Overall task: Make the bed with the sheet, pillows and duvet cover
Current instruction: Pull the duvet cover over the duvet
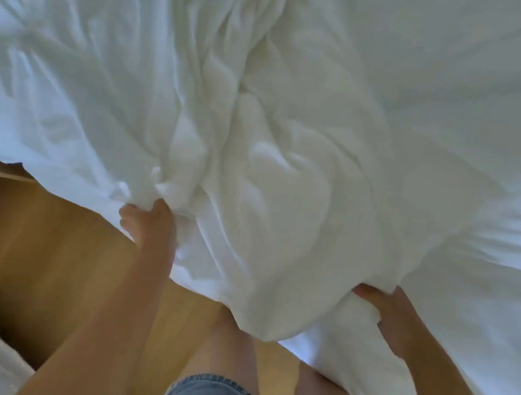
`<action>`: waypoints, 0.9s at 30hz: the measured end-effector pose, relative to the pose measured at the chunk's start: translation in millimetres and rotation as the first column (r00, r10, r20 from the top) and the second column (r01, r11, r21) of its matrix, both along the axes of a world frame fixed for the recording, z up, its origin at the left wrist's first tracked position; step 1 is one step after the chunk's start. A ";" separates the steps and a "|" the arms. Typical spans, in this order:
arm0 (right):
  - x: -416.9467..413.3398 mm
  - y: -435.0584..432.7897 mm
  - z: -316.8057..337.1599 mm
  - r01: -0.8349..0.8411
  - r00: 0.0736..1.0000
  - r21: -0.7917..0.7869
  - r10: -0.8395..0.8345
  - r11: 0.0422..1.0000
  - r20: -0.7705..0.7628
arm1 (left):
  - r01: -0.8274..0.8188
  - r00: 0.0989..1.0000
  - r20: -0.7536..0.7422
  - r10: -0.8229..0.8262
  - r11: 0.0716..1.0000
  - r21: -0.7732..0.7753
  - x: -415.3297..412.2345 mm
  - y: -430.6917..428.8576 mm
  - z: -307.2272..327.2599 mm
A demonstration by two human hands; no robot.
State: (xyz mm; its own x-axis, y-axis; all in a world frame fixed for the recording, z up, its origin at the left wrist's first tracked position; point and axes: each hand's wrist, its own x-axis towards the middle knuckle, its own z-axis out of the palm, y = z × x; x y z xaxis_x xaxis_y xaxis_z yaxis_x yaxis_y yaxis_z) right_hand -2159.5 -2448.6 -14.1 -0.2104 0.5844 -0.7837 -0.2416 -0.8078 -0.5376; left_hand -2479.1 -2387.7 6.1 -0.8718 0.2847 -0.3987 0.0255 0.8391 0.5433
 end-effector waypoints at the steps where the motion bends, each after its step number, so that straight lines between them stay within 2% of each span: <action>1: 3.2 3.3 -7.9 -0.008 1.000 0.017 0.008 1.000 -0.030 | 0.088 0.986 -0.150 -0.071 0.990 0.113 14.9 0.2 3.2; 2: 4.3 7.7 -9.9 -0.035 0.999 0.022 0.035 0.999 -0.029 | 0.284 0.920 -0.322 -0.224 0.946 0.155 37.4 0.5 7.7; 3: 7.3 10.5 -14.2 -0.046 0.997 0.035 0.048 0.998 -0.060 | 0.482 0.804 -0.437 -0.403 0.872 0.083 59.7 1.0 9.5; 4: 8.1 13.0 -13.9 -0.062 0.996 0.050 0.065 0.997 -0.063 | 0.665 0.656 -0.461 -0.597 0.746 -0.021 79.2 1.7 7.0; 5: 7.6 13.5 -18.2 -0.085 0.992 0.081 0.092 0.993 -0.090 | 0.750 0.554 -0.398 -0.732 0.646 -0.144 97.4 5.4 1.4; 7: 4.2 16.9 -18.1 -0.054 0.985 0.087 0.067 0.995 -0.158 | 0.759 0.532 -0.151 -0.833 0.548 -0.353 117.6 22.6 -15.1; 9: 2.0 22.1 -17.5 -0.005 0.970 0.075 0.023 0.997 -0.240 | 0.725 0.553 -0.033 -0.832 0.501 -0.474 126.4 37.6 -24.2; 11: 0.4 31.7 -12.7 0.053 0.951 0.066 -0.030 0.996 -0.308 | 0.716 0.584 -0.074 -0.808 0.556 -0.423 126.6 49.7 -22.2; 13: 0.3 45.6 -9.9 0.109 0.938 0.048 -0.087 0.993 -0.334 | 0.721 0.608 -0.158 -0.778 0.624 -0.301 125.1 53.8 -9.7; 14: -0.3 53.2 -5.9 0.112 0.941 0.042 -0.092 0.993 -0.325 | 0.734 0.612 -0.216 -0.761 0.648 -0.201 128.1 53.0 -1.5; 16: -3.7 67.8 -3.0 0.078 0.972 0.067 -0.060 0.995 -0.228 | 0.740 0.667 -0.232 -0.708 0.665 0.096 149.9 49.8 25.6; 18: -9.4 77.9 0.6 0.098 0.976 0.101 -0.076 0.990 -0.206 | 0.714 0.663 -0.045 -0.747 0.613 0.337 194.4 39.9 47.6; 19: -9.2 81.9 -1.0 0.166 0.953 0.078 -0.140 0.983 -0.271 | 0.663 0.626 0.140 -0.768 0.617 0.423 219.2 32.2 53.8; 20: -5.0 84.0 -0.8 0.251 0.909 0.017 -0.229 0.968 -0.348 | 0.588 0.549 0.349 -0.759 0.648 0.484 240.8 24.0 58.3; 22: 16.2 83.4 -0.9 0.355 0.842 -0.101 -0.365 0.929 -0.397 | 0.502 0.343 0.641 -0.687 0.711 0.493 261.7 10.9 64.6; 23: 27.7 84.2 0.5 0.311 0.845 -0.109 -0.328 0.944 -0.422 | 0.508 0.287 0.701 -0.653 0.724 0.466 261.0 5.9 64.3; 25: 42.0 87.0 9.7 0.049 0.903 -0.043 -0.062 0.998 -0.425 | 0.602 0.295 0.677 -0.675 0.681 0.417 249.7 -0.4 60.5; 26: 50.1 91.5 15.8 -0.006 0.924 -0.036 -0.008 0.999 -0.382 | 0.683 0.327 0.600 -0.730 0.621 0.384 243.5 -1.7 58.9; 27: 57.0 95.9 16.3 0.054 0.947 -0.047 -0.067 0.997 -0.315 | 0.751 0.368 0.493 -0.788 0.565 0.343 238.7 -2.4 56.7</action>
